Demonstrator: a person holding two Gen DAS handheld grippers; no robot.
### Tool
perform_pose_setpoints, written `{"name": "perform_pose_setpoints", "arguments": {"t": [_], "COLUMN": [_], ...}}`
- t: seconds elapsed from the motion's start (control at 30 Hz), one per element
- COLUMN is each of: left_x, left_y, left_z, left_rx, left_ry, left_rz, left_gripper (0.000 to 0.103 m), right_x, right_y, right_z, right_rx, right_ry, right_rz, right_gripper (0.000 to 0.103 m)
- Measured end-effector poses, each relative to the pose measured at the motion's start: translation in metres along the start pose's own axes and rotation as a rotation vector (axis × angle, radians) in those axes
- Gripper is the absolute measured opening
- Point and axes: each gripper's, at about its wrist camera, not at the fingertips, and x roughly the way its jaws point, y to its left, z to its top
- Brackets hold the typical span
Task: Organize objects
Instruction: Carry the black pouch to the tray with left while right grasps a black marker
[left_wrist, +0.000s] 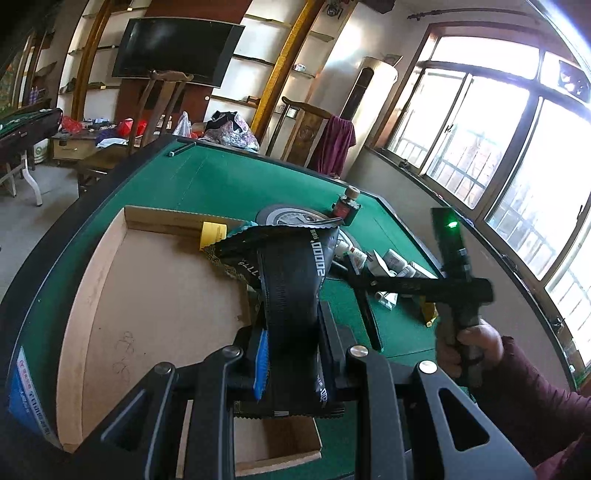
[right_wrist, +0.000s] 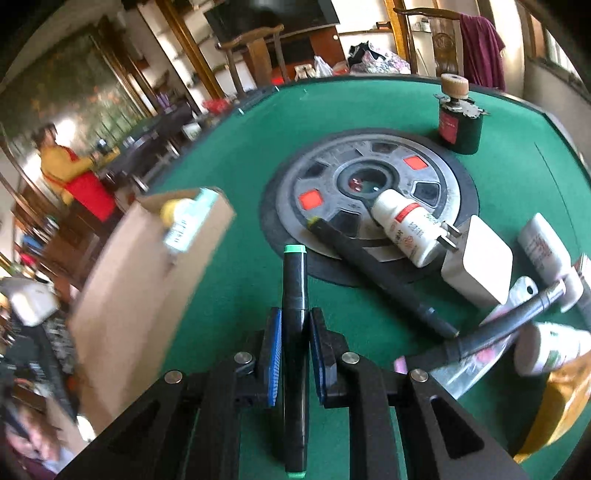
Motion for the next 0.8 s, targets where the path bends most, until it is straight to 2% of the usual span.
{"name": "perform_pose_setpoints", "arguments": {"t": [0.13, 0.33, 0.43, 0.6, 0.8], "left_x": [-0.007, -0.009, -0.001, 0.027, 0.073], "left_y": [-0.001, 0.015, 0.033, 0.062, 0.089], "left_z": [0.003, 0.012, 0.024, 0.046, 0.066], "left_rx": [0.011, 0.036, 0.026, 0.032, 0.037], "left_ry": [-0.014, -0.01, 0.013, 0.064, 0.146], "left_rz": [0.021, 0.124, 0.165, 0.231, 0.293], "left_gripper": [0.022, 0.022, 0.022, 0.022, 0.022], "right_x": [-0.03, -0.039, -0.029, 0.008, 0.069], "right_y": [0.024, 0.067, 0.088, 0.118, 0.138], "right_z": [-0.001, 0.013, 0.023, 0.038, 0.062], "right_rx": [0.003, -0.039, -0.048, -0.036, 0.009], "right_ry": [-0.057, -0.078, -0.056, -0.006, 0.058], "right_rz": [0.094, 0.218, 0.279, 0.314, 0.281], "right_gripper": [0.016, 0.016, 0.016, 0.017, 0.017]}}
